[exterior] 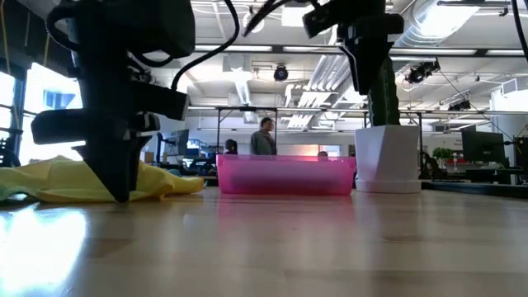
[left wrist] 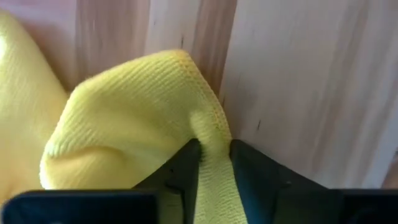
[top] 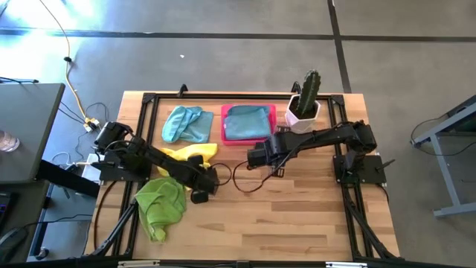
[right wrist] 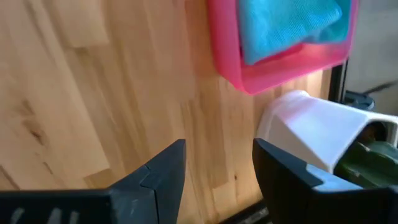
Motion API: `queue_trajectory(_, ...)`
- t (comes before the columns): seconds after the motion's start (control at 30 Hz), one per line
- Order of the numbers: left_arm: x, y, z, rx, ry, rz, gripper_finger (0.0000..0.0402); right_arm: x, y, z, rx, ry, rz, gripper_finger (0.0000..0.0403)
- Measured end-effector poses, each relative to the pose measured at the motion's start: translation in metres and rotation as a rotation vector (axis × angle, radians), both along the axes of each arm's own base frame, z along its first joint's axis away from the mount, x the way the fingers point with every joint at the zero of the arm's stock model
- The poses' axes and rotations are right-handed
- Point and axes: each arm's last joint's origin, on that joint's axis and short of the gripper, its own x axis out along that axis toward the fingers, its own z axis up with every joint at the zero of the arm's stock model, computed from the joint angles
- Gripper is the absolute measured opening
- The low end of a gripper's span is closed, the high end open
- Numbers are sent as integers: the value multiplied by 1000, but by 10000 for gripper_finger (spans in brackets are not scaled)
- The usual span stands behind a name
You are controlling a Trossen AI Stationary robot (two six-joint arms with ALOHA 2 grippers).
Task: Fold microfiber towels
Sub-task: Fold the yellow microfiber cloth
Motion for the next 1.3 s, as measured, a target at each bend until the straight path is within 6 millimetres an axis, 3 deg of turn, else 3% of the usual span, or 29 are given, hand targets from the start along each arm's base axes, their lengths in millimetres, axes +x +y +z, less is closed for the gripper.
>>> queue_trajectory(0.23,19,-7,0,-153,-195,-34,6,-3,25,0,-33,-31,43,176)
queue_trajectory(0.4,33,-25,4,-296,-353,-110,6,-7,46,0,-40,-52,75,176)
queue_trajectory(0.63,46,-53,18,-410,-571,-223,2,-18,96,1,-58,-120,229,176)
queue_trajectory(0.8,50,-66,28,-438,-635,-270,1,-17,133,2,-25,-305,312,176)
queue_trajectory(1.03,65,-78,55,-448,-722,-326,0,-5,173,7,68,-644,303,176)
queue_trajectory(1.3,78,-83,92,-393,-702,-416,0,3,202,-23,51,-688,286,176)
